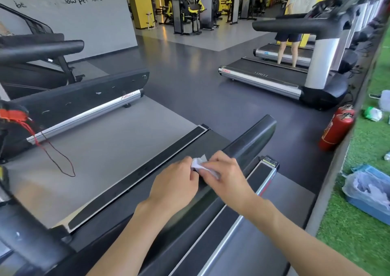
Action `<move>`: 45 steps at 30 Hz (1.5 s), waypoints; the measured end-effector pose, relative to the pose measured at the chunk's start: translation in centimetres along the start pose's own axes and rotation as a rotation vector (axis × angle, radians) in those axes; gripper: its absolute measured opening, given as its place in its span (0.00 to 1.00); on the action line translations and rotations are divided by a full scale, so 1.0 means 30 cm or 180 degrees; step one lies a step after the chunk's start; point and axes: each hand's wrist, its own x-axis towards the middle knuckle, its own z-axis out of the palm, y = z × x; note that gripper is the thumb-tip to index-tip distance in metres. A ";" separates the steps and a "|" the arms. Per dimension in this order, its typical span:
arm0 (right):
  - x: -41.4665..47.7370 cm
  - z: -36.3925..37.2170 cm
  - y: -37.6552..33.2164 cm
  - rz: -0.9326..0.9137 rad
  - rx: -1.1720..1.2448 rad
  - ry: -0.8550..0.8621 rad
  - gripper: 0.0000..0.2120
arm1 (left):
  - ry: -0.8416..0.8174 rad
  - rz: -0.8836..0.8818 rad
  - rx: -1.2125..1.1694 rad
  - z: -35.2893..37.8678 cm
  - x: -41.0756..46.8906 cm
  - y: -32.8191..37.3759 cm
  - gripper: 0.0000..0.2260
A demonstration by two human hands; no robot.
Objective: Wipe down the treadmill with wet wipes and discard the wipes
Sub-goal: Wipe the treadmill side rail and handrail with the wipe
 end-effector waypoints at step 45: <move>0.195 -0.209 0.479 0.0277 0.0069 0.0207 0.13 | -0.0110 0.0154 -0.0323 0.208 0.414 0.301 0.05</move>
